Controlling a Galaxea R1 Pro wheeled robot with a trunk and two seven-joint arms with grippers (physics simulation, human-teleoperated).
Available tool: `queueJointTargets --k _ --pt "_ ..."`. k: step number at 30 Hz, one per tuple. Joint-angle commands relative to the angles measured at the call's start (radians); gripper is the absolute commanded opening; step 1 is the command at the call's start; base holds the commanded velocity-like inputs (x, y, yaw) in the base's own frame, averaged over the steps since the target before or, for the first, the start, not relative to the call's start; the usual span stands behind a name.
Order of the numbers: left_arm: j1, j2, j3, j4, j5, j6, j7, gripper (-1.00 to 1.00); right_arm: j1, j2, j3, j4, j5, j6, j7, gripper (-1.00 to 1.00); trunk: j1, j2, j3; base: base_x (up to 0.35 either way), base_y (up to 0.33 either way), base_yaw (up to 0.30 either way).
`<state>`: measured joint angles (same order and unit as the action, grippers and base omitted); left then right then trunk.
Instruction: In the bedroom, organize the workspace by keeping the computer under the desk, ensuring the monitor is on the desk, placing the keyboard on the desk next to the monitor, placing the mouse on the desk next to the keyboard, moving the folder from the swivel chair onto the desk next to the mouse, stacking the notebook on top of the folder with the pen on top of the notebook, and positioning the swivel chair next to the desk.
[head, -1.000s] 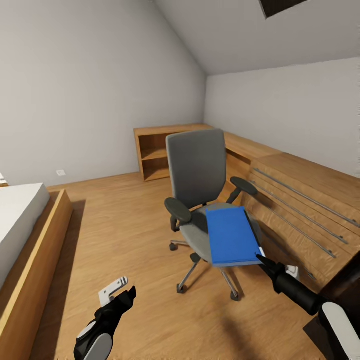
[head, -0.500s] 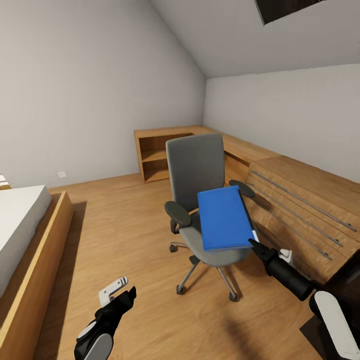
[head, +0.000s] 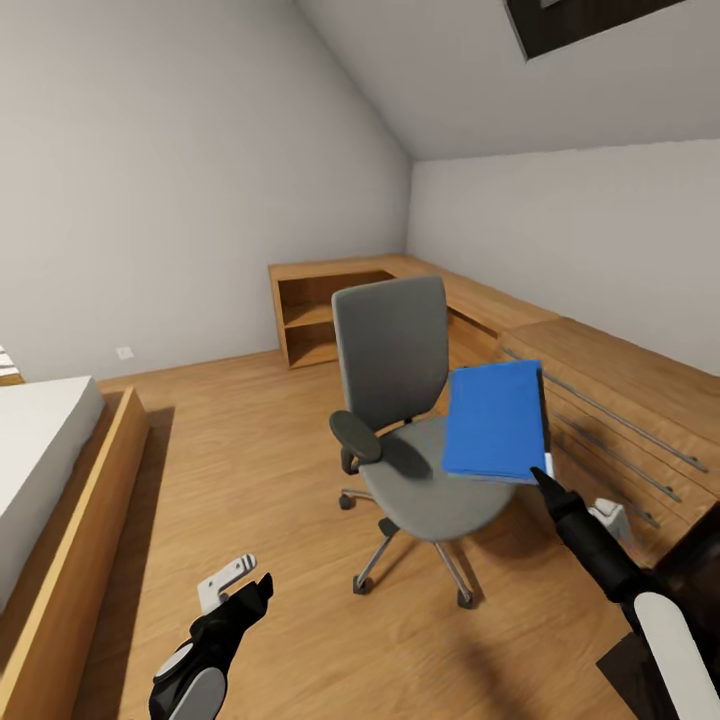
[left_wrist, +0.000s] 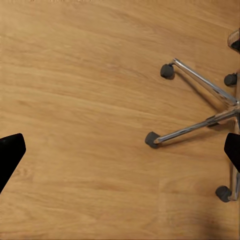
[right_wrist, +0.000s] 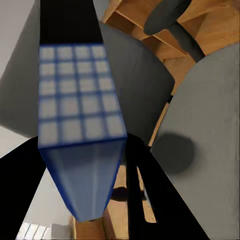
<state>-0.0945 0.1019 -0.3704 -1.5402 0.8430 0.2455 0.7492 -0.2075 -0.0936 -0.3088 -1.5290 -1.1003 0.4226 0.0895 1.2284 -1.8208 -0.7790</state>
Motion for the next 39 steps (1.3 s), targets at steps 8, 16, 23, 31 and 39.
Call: queueJointTargets --k 8,16,23,31,39 --pt "-0.001 0.001 -0.014 -0.001 0.004 0.003 0.008 1.00 0.030 0.133 -0.001 -0.027 0.137 -0.333 -0.101 -1.00 -0.031 0.056 0.024 0.000 0.000 0.000" --pt "-0.001 0.001 -0.025 -0.001 0.002 0.003 0.009 1.00 0.033 0.148 -0.001 -0.029 0.135 -0.360 -0.104 -1.00 -0.062 0.112 0.049 0.000 0.000 0.000" --pt "-0.001 0.001 -0.049 -0.002 -0.002 0.003 0.009 1.00 0.037 0.149 -0.001 -0.032 0.073 -0.359 -0.105 -1.00 -0.088 0.161 0.071 0.000 0.000 0.000" --pt "-0.001 0.001 -0.050 -0.003 0.000 0.004 0.006 1.00 0.042 0.147 -0.004 -0.032 0.003 -0.363 -0.108 -1.00 -0.119 0.217 0.096 0.000 0.000 -0.244" --pt "-0.001 0.001 -0.050 -0.003 0.001 0.005 0.006 1.00 0.042 0.147 -0.008 -0.032 0.000 -0.363 -0.106 -1.00 -0.150 0.273 0.121 0.000 0.000 -0.266"
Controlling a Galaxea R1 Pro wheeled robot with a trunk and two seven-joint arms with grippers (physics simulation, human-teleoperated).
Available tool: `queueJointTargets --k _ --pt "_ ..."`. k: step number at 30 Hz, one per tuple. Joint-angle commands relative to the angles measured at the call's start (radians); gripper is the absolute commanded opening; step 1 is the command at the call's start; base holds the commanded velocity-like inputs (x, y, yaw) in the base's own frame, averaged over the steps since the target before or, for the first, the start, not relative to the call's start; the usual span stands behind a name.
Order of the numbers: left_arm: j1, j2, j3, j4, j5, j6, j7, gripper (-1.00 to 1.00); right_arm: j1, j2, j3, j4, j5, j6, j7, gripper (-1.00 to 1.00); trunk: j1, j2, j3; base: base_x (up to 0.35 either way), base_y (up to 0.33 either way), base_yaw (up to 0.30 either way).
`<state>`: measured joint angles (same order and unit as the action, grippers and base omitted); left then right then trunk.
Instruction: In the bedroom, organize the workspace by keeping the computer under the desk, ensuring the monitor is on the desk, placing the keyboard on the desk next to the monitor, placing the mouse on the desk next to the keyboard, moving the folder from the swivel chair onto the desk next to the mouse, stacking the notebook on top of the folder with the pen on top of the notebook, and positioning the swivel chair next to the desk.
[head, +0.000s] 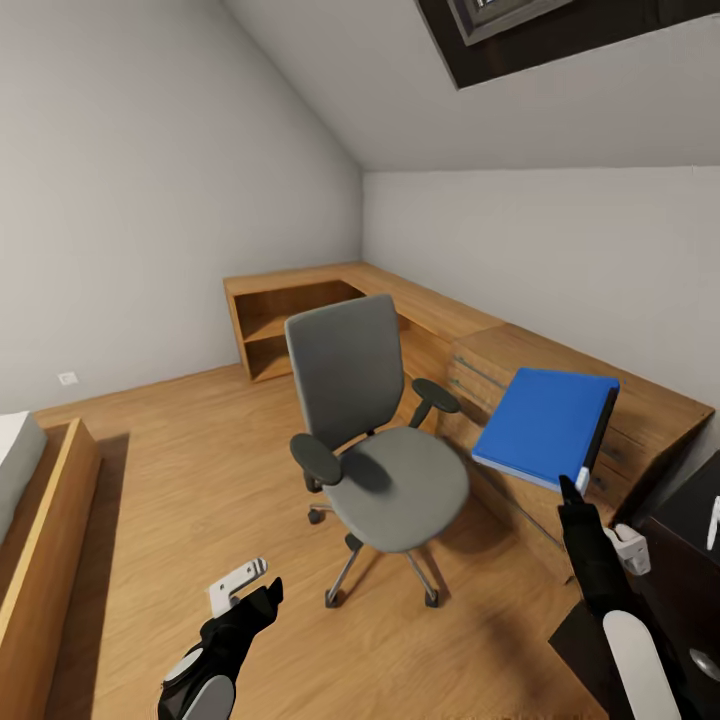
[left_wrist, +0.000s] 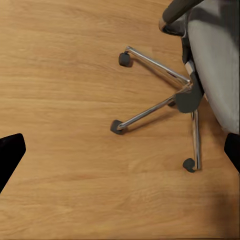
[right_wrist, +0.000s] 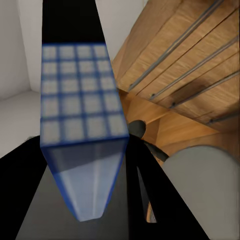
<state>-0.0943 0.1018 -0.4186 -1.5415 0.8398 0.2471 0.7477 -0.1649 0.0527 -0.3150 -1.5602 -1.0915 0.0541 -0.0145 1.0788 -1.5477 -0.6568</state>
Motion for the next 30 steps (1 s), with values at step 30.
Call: queueJointTargets --k 30 --pt "-0.001 -0.066 -0.149 0.114 -0.062 0.017 0.007 1.00 0.013 -0.001 -0.038 0.014 -0.114 -0.002 -0.007 -1.00 -0.115 0.210 0.085 0.000 0.000 -0.168"
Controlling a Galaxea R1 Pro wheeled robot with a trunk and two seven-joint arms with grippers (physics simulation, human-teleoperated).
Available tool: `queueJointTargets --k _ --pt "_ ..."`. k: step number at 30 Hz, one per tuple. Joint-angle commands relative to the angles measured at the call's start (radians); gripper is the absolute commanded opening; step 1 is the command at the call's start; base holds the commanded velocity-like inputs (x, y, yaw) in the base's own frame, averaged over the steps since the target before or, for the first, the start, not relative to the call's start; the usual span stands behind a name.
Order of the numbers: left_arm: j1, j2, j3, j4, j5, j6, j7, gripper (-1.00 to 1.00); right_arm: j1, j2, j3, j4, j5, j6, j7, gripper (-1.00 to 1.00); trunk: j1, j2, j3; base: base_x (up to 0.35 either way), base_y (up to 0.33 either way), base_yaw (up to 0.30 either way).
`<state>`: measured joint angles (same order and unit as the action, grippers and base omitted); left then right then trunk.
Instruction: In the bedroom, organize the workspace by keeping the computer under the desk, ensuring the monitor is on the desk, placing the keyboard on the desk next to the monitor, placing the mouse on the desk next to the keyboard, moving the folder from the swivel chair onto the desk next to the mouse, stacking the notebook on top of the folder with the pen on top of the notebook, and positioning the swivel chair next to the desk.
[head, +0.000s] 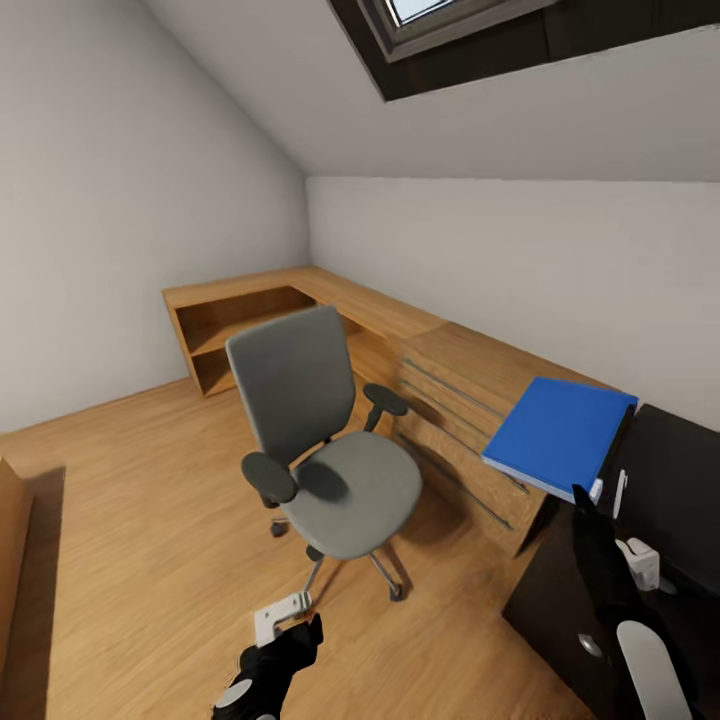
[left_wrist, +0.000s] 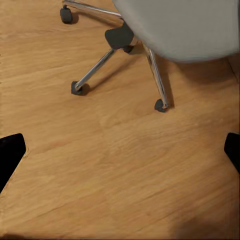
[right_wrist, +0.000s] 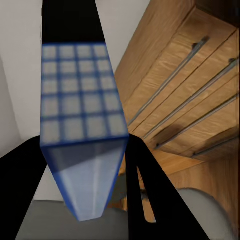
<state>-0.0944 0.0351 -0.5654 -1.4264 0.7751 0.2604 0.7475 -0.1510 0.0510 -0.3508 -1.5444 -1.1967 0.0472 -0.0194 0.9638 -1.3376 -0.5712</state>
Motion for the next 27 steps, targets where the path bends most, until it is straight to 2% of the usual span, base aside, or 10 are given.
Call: queueJointTargets --k 1,2,4,7,19,26,27 --pt "-0.001 -0.003 -0.003 0.003 -0.009 0.003 0.007 1.00 -0.001 0.001 -0.002 -0.001 -0.009 0.005 -0.002 -1.00 -0.004 0.007 0.002 0.000 0.000 -0.243" --pt "-0.001 -0.010 -0.004 0.011 -0.031 0.004 0.006 1.00 -0.001 0.001 -0.002 0.000 -0.009 0.005 -0.002 -1.00 -0.008 0.014 0.004 0.000 0.000 -0.243" --pt "-0.001 -0.020 -0.004 0.018 -0.053 0.004 0.006 1.00 -0.001 0.001 -0.002 0.001 -0.009 0.005 -0.002 -1.00 -0.015 0.028 0.009 0.000 0.000 -0.243" --pt "-0.001 -0.027 -0.005 0.023 -0.070 0.006 0.006 1.00 -0.001 0.001 -0.002 0.001 -0.009 0.005 -0.002 -1.00 -0.027 0.049 0.017 0.000 0.000 -0.243" --pt "-0.001 -0.030 -0.005 0.024 -0.077 0.005 0.007 1.00 -0.001 0.001 -0.002 0.001 -0.009 0.006 -0.002 -1.00 -0.073 0.133 0.047 0.000 0.000 -0.243" --pt "-0.001 -0.026 -0.001 0.024 -0.085 -0.003 0.009 1.00 -0.001 0.000 -0.003 0.001 -0.009 0.006 -0.002 -1.00 -0.073 0.133 0.043 0.070 0.030 -0.245" --pt "-0.001 -0.026 -0.004 0.024 -0.085 -0.004 0.009 1.00 -0.001 0.001 -0.017 0.001 -0.009 0.006 -0.002 -1.00 -0.073 0.133 0.042 0.287 0.124 -0.247"
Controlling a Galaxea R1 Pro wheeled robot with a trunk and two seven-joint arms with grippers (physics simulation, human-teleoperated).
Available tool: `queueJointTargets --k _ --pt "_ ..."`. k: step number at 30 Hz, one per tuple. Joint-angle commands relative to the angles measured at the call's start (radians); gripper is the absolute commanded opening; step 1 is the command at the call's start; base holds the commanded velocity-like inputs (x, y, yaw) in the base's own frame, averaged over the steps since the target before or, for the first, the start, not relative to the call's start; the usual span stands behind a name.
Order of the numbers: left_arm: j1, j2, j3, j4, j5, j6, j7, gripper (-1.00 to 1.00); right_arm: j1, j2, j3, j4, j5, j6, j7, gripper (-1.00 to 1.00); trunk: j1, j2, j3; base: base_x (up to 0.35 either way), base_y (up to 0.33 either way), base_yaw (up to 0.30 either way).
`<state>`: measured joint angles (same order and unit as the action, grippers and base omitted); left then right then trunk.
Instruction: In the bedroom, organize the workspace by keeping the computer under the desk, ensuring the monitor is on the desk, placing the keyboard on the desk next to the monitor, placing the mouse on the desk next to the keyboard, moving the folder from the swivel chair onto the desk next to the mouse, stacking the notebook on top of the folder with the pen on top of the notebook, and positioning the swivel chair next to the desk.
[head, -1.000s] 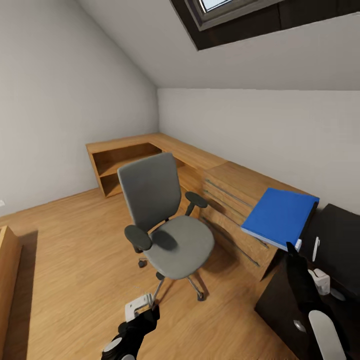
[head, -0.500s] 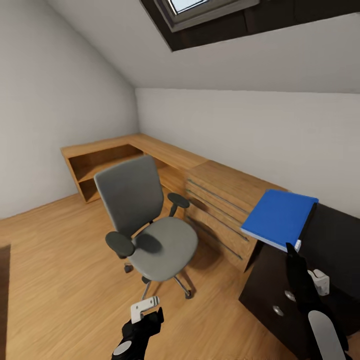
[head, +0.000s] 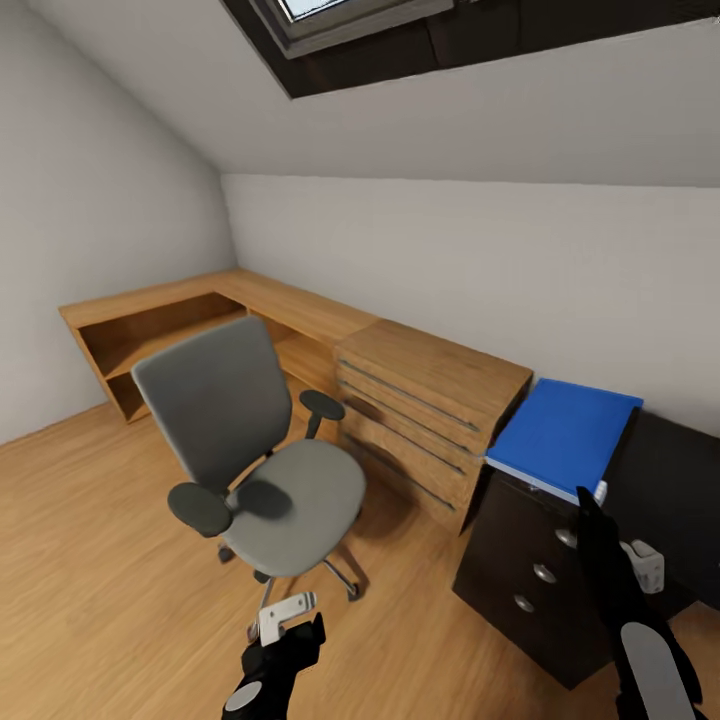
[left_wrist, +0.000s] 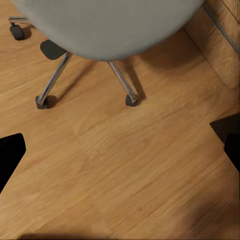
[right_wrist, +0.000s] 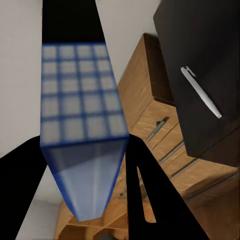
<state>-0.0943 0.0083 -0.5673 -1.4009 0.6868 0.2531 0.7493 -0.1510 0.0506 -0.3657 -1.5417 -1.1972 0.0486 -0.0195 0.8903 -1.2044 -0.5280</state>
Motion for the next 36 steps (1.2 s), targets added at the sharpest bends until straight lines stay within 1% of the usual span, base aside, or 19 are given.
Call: queueJointTargets --k 1,3,20,23,30,36 --pt "-0.001 0.001 -0.003 -0.001 0.004 0.004 0.007 1.00 -0.001 0.001 -0.005 -0.002 -0.009 0.005 -0.002 -1.00 0.001 -0.001 -0.002 0.293 0.127 -0.249" --pt "-0.001 0.001 -0.002 -0.001 0.004 0.004 0.007 1.00 -0.001 0.001 -0.013 -0.002 -0.010 0.005 -0.002 -1.00 0.001 -0.001 -0.003 0.182 0.078 -0.261" --pt "-0.001 0.002 0.005 -0.005 0.004 0.001 0.010 1.00 -0.001 0.002 -0.022 -0.002 -0.010 0.005 -0.003 -1.00 0.001 -0.001 -0.013 0.014 0.007 -0.271" --pt "-0.001 0.002 0.003 -0.007 0.004 0.000 0.011 1.00 -0.001 0.002 -0.027 -0.002 -0.010 0.005 -0.004 -1.00 0.001 -0.001 -0.015 0.000 0.180 -0.274" --pt "-0.001 0.001 -0.001 -0.007 0.003 0.000 0.011 1.00 -0.001 0.002 -0.028 -0.002 -0.011 0.005 -0.004 -1.00 0.001 -0.001 -0.019 0.000 0.302 -0.274" --pt "-0.001 0.002 0.001 -0.007 0.004 0.000 0.010 1.00 -0.001 0.001 -0.029 -0.003 -0.012 0.005 -0.005 -1.00 0.001 -0.001 -0.023 0.000 0.061 -0.274"
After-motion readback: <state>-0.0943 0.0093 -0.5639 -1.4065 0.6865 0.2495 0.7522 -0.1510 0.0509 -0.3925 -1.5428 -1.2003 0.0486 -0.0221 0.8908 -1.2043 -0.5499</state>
